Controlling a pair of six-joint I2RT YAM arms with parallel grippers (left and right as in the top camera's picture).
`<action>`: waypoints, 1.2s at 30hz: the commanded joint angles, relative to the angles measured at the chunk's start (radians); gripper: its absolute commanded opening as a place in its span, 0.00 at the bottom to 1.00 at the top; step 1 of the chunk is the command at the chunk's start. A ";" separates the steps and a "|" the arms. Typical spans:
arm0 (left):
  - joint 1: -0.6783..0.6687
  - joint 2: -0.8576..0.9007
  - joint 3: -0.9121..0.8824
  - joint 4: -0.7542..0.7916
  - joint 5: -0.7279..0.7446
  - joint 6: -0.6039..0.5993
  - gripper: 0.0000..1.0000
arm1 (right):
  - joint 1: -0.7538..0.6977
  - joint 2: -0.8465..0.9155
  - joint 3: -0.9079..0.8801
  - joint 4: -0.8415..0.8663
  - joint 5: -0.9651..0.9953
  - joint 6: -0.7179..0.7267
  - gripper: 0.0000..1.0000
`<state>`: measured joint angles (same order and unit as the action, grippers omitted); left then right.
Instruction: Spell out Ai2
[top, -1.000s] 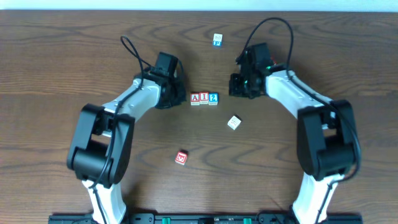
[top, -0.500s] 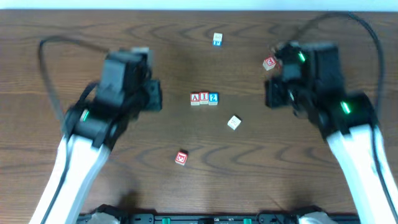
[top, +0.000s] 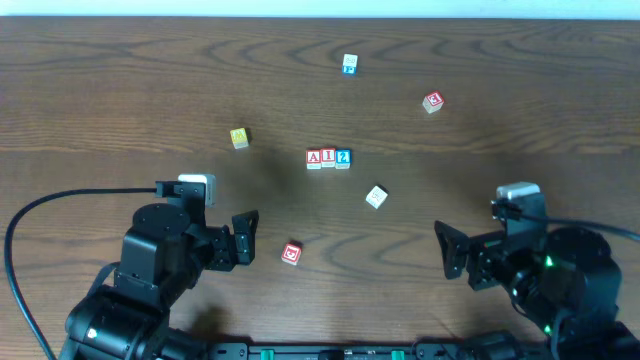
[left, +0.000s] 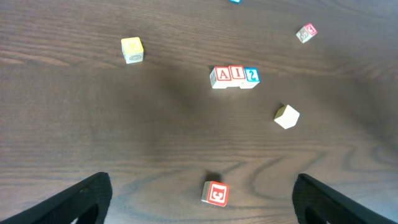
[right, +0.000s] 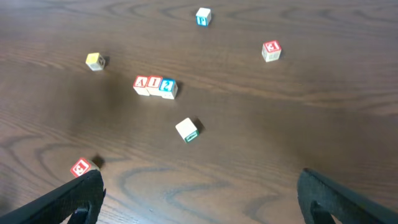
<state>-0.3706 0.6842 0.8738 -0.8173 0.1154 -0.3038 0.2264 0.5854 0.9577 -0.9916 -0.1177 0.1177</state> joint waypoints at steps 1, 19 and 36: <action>-0.003 -0.004 -0.002 0.000 -0.014 -0.014 0.95 | -0.003 -0.009 -0.008 -0.001 0.010 -0.007 0.99; 0.014 -0.035 -0.003 -0.057 -0.092 0.044 0.95 | -0.003 -0.008 -0.008 -0.001 0.010 -0.007 0.99; 0.352 -0.594 -0.521 0.167 -0.122 0.277 0.95 | -0.003 -0.008 -0.008 -0.001 0.009 -0.007 0.99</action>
<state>-0.0269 0.1303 0.4141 -0.6769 0.0025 -0.0551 0.2264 0.5797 0.9535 -0.9913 -0.1146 0.1177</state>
